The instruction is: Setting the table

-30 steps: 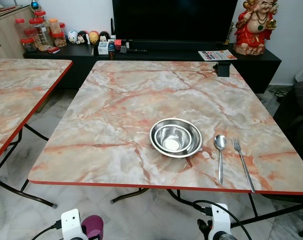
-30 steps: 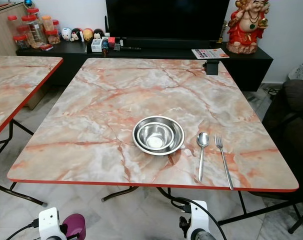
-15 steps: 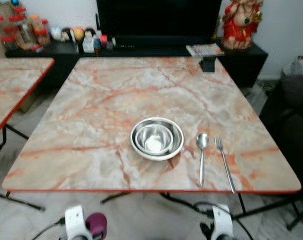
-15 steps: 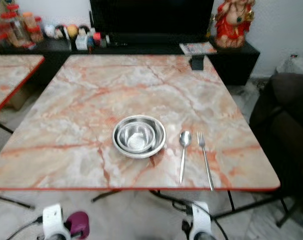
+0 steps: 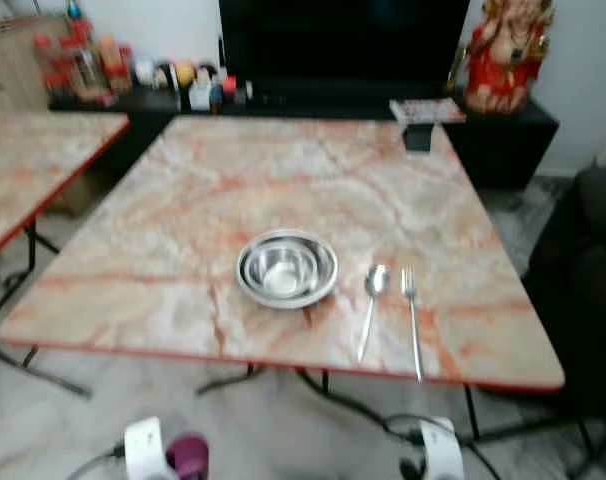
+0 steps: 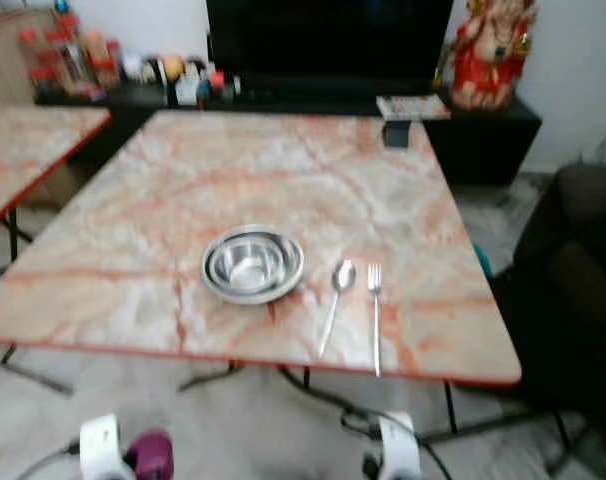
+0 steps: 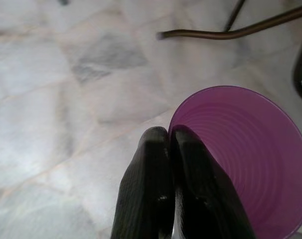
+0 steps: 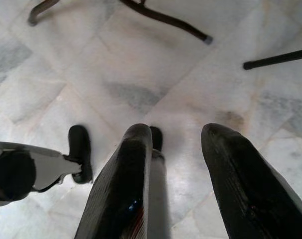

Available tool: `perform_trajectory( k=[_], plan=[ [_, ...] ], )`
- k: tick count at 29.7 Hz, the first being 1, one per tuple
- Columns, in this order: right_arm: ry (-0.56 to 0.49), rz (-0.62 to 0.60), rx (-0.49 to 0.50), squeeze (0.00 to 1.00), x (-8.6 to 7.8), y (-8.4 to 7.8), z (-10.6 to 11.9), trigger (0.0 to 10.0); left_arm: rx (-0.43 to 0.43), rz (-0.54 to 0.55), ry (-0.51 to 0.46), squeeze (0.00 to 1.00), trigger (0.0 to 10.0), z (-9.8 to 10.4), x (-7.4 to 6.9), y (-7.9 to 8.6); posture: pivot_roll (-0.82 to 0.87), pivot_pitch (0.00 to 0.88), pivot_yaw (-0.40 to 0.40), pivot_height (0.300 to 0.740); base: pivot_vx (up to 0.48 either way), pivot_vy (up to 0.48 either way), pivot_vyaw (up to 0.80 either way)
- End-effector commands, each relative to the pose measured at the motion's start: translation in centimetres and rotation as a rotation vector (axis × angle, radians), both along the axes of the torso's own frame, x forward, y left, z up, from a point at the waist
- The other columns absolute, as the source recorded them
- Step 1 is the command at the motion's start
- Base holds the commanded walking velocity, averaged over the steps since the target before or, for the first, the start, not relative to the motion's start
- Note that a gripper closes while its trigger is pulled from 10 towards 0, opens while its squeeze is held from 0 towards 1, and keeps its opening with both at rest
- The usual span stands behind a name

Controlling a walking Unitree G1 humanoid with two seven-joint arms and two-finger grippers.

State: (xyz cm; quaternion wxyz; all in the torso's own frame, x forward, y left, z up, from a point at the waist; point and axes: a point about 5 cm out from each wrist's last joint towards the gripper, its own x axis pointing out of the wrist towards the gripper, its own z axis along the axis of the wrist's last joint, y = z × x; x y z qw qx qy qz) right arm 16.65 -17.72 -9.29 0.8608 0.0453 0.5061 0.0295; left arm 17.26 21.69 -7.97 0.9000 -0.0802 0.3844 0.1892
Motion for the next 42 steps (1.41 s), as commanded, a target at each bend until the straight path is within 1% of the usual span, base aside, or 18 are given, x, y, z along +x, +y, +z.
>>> perform_trajectory(
  k=[1, 8, 13, 15, 16, 18, 19, 20, 21, 23, 25, 26, 29, 30, 32, 35, 37, 42],
  plan=[
    [-0.012, 0.005, -0.004, 0.0, 0.5, 0.0, 0.2, 10.0, 0.05, 0.072, -0.019, 0.0, 10.0, 0.3, -0.2, 1.3, -0.04, 0.0, -0.021, 0.74, 0.0, 0.0, 0.0],
    [-0.009, 0.008, -0.006, 0.0, 0.4, -0.1, 0.2, 10.0, 0.243, 0.313, -0.121, 0.0, 10.0, 2.3, -0.7, 5.9, -0.03, 0.0, -0.033, 0.74, 0.0, 0.0, 0.0],
    [-0.007, 0.023, -0.007, 0.0, 0.5, -0.1, 0.2, 10.0, 0.518, 0.543, -0.263, 0.0, 10.0, 6.6, -0.4, 11.0, 0.0, 0.0, -0.042, 0.74, 0.0, 0.0, 0.0],
    [-0.007, 0.029, -0.006, 0.0, 0.5, 0.0, 0.2, 10.0, 0.692, 0.611, -0.349, 0.0, 10.0, 9.9, 0.2, 13.4, 0.01, 0.0, -0.046, 0.74, 0.0, 0.0, 0.0],
    [-0.007, 0.029, -0.006, 0.0, 0.5, 0.0, 0.2, 10.0, 0.692, 0.611, -0.349, 0.0, 10.0, 9.9, 0.2, 13.4, 0.01, 0.0, -0.046, 0.74, 0.0, 0.0, 0.0],
    [-0.006, 0.035, -0.007, 0.0, 0.5, 0.0, 0.2, 10.0, 0.905, 0.618, -0.435, 0.0, 10.0, 14.0, 1.1, 14.9, 0.01, 0.0, -0.048, 0.74, 0.0, 0.0, 0.0],
    [-0.006, 0.035, -0.007, 0.0, 0.5, 0.0, 0.2, 10.0, 0.905, 0.618, -0.435, 0.0, 10.0, 14.0, 1.1, 14.9, 0.01, 0.0, -0.048, 0.74, 0.0, 0.0, 0.0],
    [-0.007, 0.036, -0.007, 0.0, 0.6, 0.0, 0.3, 10.0, 1.049, 0.598, -0.506, 0.0, 10.0, 17.2, 2.0, 15.5, 0.01, 0.0, -0.05, 0.74, 0.0, 0.0, 0.0],
    [-0.007, 0.036, -0.007, 0.0, 0.6, 0.0, 0.3, 10.0, 1.098, 0.594, -0.53, 0.0, 10.0, 18.3, 2.3, 15.6, 0.01, 0.0, -0.05, 0.74, 0.0, 0.0, 0.0],
    [-0.007, 0.036, -0.007, 0.0, 0.6, 0.0, 0.3, 10.0, 1.101, 0.596, -0.53, 0.0, 10.0, 18.3, 2.3, 15.5, 0.01, 0.0, -0.05, 0.74, 0.0, 0.0, 0.0],
    [-0.008, 0.036, -0.007, 0.0, 0.6, 0.0, 0.3, 10.0, 1.084, 0.537, -0.714, 0.0, 10.0, 22.1, 5.1, 14.8, 0.01, 0.0, -0.048, 0.74, 0.0, 0.0, 0.0],
    [-0.009, 0.035, -0.007, 0.0, 0.7, 0.1, 0.3, 10.0, 1.026, 0.478, -0.835, 0.0, 10.0, 24.3, 6.9, 13.8, 0.01, 0.0, -0.048, 0.74, 0.0, 0.0, 0.0],
    [-0.011, 0.033, -0.006, 0.0, 0.7, 0.1, 0.3, 10.0, 0.902, 0.407, -0.94, 0.0, 10.0, 25.7, 9.0, 12.0, 0.0, 0.0, -0.043, 0.74, 0.0, 0.0, 0.0],
    [-0.012, 0.029, -0.006, 0.0, 0.7, 0.1, 0.3, 10.0, 0.797, 0.357, -0.992, 0.0, 10.0, 26.5, 10.3, 10.6, 0.0, 0.0, -0.043, 0.74, 0.0, 0.0, 0.0],
    [-0.013, 0.027, -0.006, 0.0, 0.7, 0.1, 0.3, 10.0, 0.742, 0.328, -1.016, 0.0, 10.0, 26.8, 10.8, 9.9, 0.0, 0.0, -0.043, 0.74, 0.0, 0.0, 0.0],
    [-0.013, 0.017, -0.005, 0.0, 0.7, 0.0, 0.3, 10.0, 0.495, 0.219, -1.063, 0.0, 10.0, 27.5, 13.3, 7.3, -0.02, 0.0, -0.037, 0.74, 0.0, 0.0, 0.0],
    [-0.013, 0.014, -0.004, 0.0, 0.7, 0.0, 0.3, 10.0, 0.385, 0.19, -1.071, 0.0, 10.0, 27.6, 14.2, 6.3, -0.02, 0.0, -0.035, 0.74, 0.0, 0.0, 0.0],
    [-0.012, 0.007, -0.005, 0.0, 0.6, -0.1, 0.3, 10.0, 0.148, 0.119, -0.952, 0.0, 10.0, 27.3, 16.8, 3.6, -0.03, 0.0, -0.03, 0.74, 0.0, 0.0, 0.0]
  ],
)
